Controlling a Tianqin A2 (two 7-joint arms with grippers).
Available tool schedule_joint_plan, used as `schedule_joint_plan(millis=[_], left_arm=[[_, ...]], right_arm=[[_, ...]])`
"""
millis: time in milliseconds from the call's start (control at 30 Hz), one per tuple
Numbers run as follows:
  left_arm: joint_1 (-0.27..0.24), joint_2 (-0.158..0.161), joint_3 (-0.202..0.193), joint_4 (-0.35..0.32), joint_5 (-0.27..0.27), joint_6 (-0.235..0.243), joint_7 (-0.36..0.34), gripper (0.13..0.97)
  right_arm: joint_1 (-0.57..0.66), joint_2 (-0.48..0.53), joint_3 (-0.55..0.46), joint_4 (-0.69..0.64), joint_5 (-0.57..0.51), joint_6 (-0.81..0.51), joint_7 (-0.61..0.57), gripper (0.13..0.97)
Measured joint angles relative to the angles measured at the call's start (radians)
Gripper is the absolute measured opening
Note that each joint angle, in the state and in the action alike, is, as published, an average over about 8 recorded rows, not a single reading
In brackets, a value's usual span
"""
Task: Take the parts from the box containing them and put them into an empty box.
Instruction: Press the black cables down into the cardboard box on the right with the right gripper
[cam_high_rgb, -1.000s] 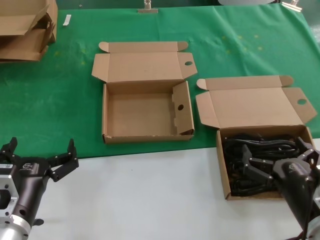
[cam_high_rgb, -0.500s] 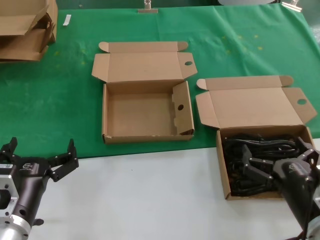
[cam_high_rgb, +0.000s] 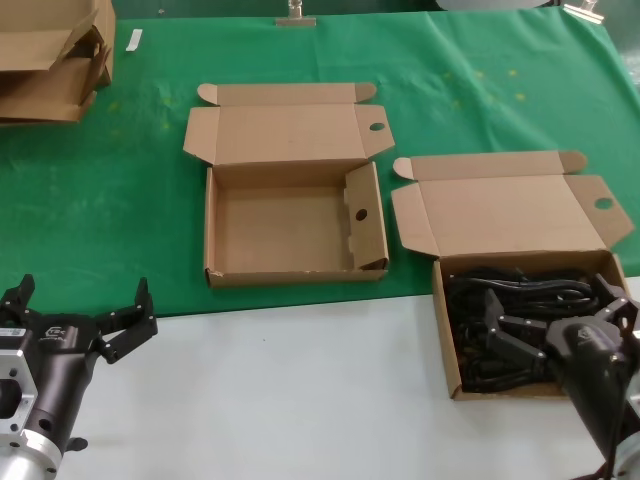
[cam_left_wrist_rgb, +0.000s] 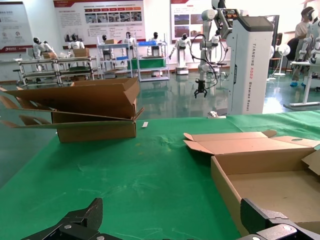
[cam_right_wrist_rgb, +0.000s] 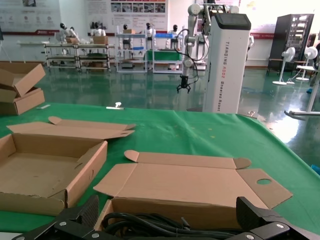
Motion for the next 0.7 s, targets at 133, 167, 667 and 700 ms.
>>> schedule_joint_plan(millis=[133, 167, 667, 700], left_arm=[[0.0, 0.0, 0.0, 0.0, 0.0, 0.0, 0.0, 0.966], [0.0, 0.0, 0.0, 0.0, 0.0, 0.0, 0.0, 0.966], [0.0, 0.0, 0.0, 0.0, 0.0, 0.0, 0.0, 0.966], [0.0, 0.0, 0.0, 0.0, 0.0, 0.0, 0.0, 0.966]], right_arm=[[0.0, 0.0, 0.0, 0.0, 0.0, 0.0, 0.0, 0.966], [0.0, 0.0, 0.0, 0.0, 0.0, 0.0, 0.0, 0.966], [0.0, 0.0, 0.0, 0.0, 0.0, 0.0, 0.0, 0.966], [0.0, 0.0, 0.0, 0.0, 0.0, 0.0, 0.0, 0.966]])
